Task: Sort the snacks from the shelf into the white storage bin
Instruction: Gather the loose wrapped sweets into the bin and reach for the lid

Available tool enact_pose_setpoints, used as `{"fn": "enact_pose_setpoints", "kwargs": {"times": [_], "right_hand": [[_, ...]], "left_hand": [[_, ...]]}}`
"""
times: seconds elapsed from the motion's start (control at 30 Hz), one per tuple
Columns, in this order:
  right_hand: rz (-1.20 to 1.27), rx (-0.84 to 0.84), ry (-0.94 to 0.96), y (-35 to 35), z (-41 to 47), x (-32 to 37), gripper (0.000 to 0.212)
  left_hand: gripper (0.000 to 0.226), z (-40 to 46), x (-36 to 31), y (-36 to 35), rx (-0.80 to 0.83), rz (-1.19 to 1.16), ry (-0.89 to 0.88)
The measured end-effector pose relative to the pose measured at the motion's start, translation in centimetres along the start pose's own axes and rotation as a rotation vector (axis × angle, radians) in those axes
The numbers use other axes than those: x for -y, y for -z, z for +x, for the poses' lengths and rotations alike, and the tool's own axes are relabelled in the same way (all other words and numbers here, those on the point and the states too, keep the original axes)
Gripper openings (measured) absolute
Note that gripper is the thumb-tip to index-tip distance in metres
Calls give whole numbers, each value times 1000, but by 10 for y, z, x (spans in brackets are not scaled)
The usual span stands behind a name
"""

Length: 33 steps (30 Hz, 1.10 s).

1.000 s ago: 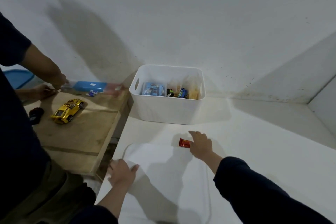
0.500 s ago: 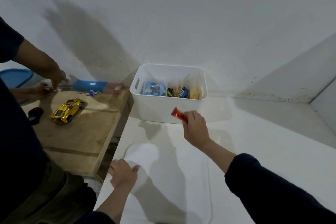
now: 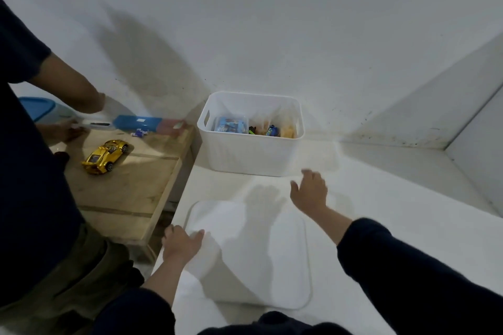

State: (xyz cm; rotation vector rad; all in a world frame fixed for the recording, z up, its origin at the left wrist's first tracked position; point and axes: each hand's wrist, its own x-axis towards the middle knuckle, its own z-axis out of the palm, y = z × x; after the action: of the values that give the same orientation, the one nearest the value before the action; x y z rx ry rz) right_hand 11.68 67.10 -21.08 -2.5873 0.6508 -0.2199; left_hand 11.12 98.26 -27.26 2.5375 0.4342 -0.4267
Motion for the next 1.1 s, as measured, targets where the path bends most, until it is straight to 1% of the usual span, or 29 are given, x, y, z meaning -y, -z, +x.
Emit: {"fn": "enact_pose_setpoints", "kwargs": {"times": [0.1,0.13,0.17,0.23,0.27,0.33,0.4,0.43,0.5,0.53,0.6,0.7,0.83,0.9,0.97,1.03,1.1], "right_hand": [[-109,241,-316,-32,-57,-34,51],[-154,287,-367,-39,-73,-40,51],[-193,323,-374,-44,-86,-44,52],[-238,357,-327,-51,-104,-45,59],[-218,362,-325,-52,-108,-43,64],[-81,334,-422,-49,-110,-36,71],[88,295,-515,-39,-108,-31,68],[202,294,-523,-35,-106,-31,68],[463,296,-480,-23,-106,-29,73],[541,281,-440,-16,-105,-27,76],[548,233,-347,0,-99,-19,77],[456,135,-238,28,-77,3,72],[470,-58,-112,67,-35,34,60],[497,-99,-73,81,-9,45,61],[511,-121,-61,95,15,56,59],[506,-127,-43,105,40,65,55],[500,-113,-29,111,63,72,51]], "left_hand": [[74,-7,9,-2,2,1,-21],[71,-11,10,-3,-6,15,-18],[69,-16,10,-5,-21,23,-12],[65,-24,7,-7,-44,7,3],[65,-28,5,-7,-50,-21,19],[67,-28,5,-7,-68,-120,60],[61,-27,6,-4,-54,-265,68],[56,-26,8,-1,-45,-346,47],[48,-25,6,8,-49,-445,-22],[45,-24,4,14,-82,-461,-63],[37,-20,-5,28,-160,-482,-146],[21,-14,-30,60,-234,-499,-253],[24,-2,-80,102,-388,-413,-364],[23,3,-108,123,-410,-435,-390],[32,14,-133,142,-436,-415,-439],[36,32,-152,158,-413,-375,-501],[40,52,-169,167,-352,-322,-507]]}}
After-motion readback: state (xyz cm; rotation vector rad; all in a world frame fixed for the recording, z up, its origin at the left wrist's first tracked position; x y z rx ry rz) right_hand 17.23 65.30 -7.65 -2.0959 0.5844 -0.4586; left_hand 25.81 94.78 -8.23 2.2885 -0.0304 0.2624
